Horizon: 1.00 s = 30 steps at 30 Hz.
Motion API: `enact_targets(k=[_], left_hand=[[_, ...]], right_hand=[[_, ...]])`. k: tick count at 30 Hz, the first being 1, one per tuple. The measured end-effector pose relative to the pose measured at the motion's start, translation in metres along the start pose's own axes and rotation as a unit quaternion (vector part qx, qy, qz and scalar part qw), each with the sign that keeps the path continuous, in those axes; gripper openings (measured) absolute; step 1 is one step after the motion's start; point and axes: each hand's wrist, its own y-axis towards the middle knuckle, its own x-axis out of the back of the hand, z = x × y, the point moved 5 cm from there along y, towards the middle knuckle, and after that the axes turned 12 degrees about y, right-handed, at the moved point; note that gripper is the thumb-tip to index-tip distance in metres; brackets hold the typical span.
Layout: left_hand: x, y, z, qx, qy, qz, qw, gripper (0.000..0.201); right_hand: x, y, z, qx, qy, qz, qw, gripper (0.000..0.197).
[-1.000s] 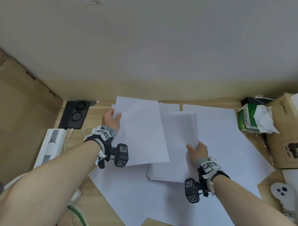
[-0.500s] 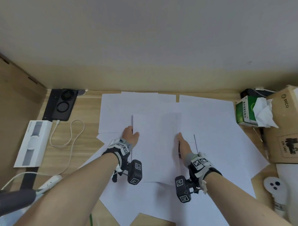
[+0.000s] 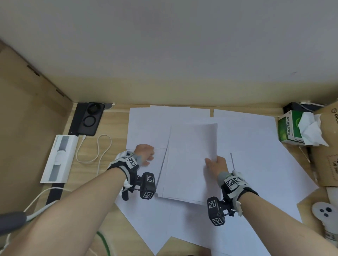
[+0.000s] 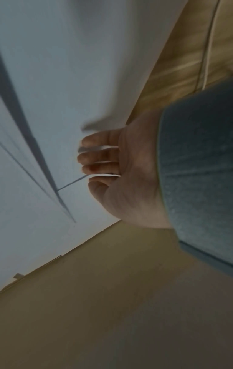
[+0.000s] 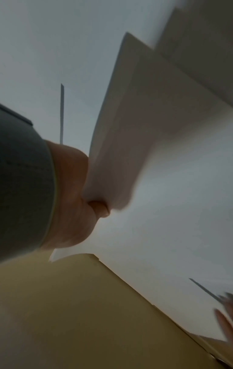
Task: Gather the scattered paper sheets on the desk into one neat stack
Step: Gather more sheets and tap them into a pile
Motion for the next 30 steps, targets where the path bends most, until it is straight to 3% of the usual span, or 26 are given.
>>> enact_targets(k=[8,11,15,20,23,25,28,30], left_hand=[[-0.014,-0.015,0.044,-0.017,0.098,0.056,0.993,0.02],[-0.031,-0.02,0.051,-0.027,0.137,0.075,0.987,0.015],[-0.058,-0.036,0.058,-0.057,0.189,0.091,0.976,0.008],[-0.077,-0.05,0.078,-0.089,0.266,0.001,0.96,0.023],[-0.067,-0.054,0.093,-0.062,0.304,-0.045,0.949,0.005],[-0.048,-0.06,0.113,-0.03,0.335,-0.088,0.937,0.012],[-0.011,-0.068,0.144,0.02,0.332,-0.196,0.922,0.042],[0.005,-0.07,0.169,0.053,0.3,-0.231,0.924,0.067]], right_hand=[[0.036,-0.035,-0.029,0.031,0.012,-0.076,0.997,0.013],[0.062,-0.049,-0.055,0.029,0.017,-0.126,0.991,0.017],[0.092,-0.065,-0.092,0.013,0.026,-0.142,0.989,0.015],[0.108,-0.074,-0.124,0.009,0.017,-0.106,0.994,0.015],[0.101,-0.072,-0.127,0.017,0.02,-0.087,0.996,0.017],[0.085,-0.073,-0.128,0.028,0.02,-0.06,0.998,0.019],[0.059,-0.074,-0.124,0.059,0.01,-0.027,0.998,0.022],[0.038,-0.077,-0.121,0.082,-0.002,0.0,0.997,0.025]])
